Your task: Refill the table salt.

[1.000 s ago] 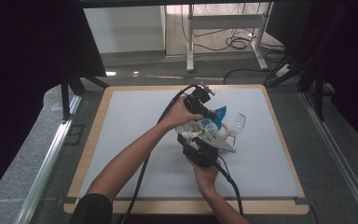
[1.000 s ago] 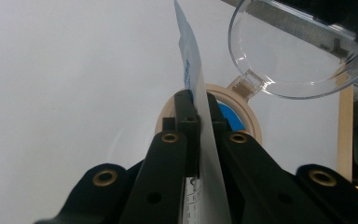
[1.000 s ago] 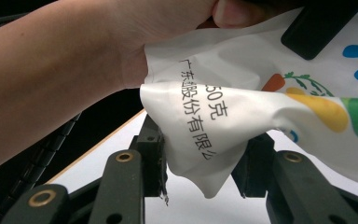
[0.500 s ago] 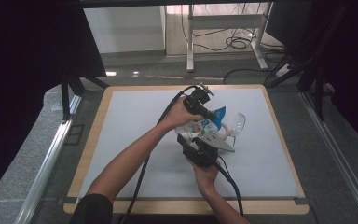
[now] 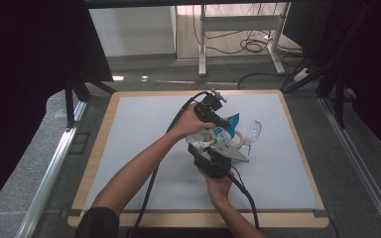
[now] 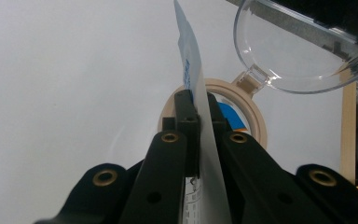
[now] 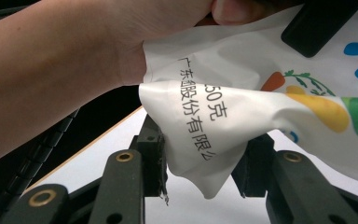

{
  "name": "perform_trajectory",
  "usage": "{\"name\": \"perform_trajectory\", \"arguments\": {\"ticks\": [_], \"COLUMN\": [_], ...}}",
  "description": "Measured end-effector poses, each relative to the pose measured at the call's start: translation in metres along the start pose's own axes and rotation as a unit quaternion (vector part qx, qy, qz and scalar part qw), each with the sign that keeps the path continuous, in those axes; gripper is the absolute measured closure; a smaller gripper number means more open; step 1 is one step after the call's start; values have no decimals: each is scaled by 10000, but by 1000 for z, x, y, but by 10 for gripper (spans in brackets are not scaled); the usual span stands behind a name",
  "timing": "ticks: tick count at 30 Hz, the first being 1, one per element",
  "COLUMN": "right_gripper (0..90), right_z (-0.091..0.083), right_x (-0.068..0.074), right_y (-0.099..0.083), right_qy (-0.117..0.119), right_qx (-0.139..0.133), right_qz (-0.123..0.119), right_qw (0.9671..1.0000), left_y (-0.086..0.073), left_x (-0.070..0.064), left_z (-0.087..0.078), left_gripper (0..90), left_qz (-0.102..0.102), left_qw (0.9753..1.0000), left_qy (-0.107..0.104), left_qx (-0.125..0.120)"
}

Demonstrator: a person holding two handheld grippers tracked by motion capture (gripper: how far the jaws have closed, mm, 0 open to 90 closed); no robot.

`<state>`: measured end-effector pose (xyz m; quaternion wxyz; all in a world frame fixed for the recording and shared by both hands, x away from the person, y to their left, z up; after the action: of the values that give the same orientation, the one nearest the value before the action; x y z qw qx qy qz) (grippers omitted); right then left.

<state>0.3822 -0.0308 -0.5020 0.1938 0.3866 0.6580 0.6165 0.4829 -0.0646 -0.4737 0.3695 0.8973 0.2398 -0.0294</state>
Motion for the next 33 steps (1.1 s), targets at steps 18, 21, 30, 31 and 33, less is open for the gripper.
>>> {"name": "perform_trajectory", "arguments": {"ticks": [18,21,30,31,33], "right_gripper": [608,606,591,590,588], "right_z": [0,-1,-4,-4,-5], "right_x": [0,-2,-7,-8,-9], "right_y": [-16,-20,-32,-34,-36], "right_qy": [89,61,-8,-21,-43], "right_qx": [225,282,475,490,530], "right_qz": [-271,-305,-371,-396,-394], "right_qw": [9993,9991,9982,9980,9978], "left_y": [-7,-8,-7,-8,-8], "left_x": [5,5,1,1,1], "left_z": [-7,-7,-5,-5,-6], "left_gripper": [896,895,895,895,894], "left_qz": [-155,-174,-208,-207,-215], "left_qw": [9995,9994,9990,9990,9989], "left_qy": [-77,-72,-113,-119,-122], "left_qx": [-269,-285,-384,-389,-394]}}
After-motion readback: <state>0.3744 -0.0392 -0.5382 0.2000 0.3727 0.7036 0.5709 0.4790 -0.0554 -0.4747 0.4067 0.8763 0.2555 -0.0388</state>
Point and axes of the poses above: each handheld gripper's, and its own axes: z roughly forward along the jaws, y roughly out of its top, x roughly to its left, the point moved 9 cm from there along z, roughly forward along the jaws, and after that the axes turned 2 degrees about -z, right-handed, at the moved point
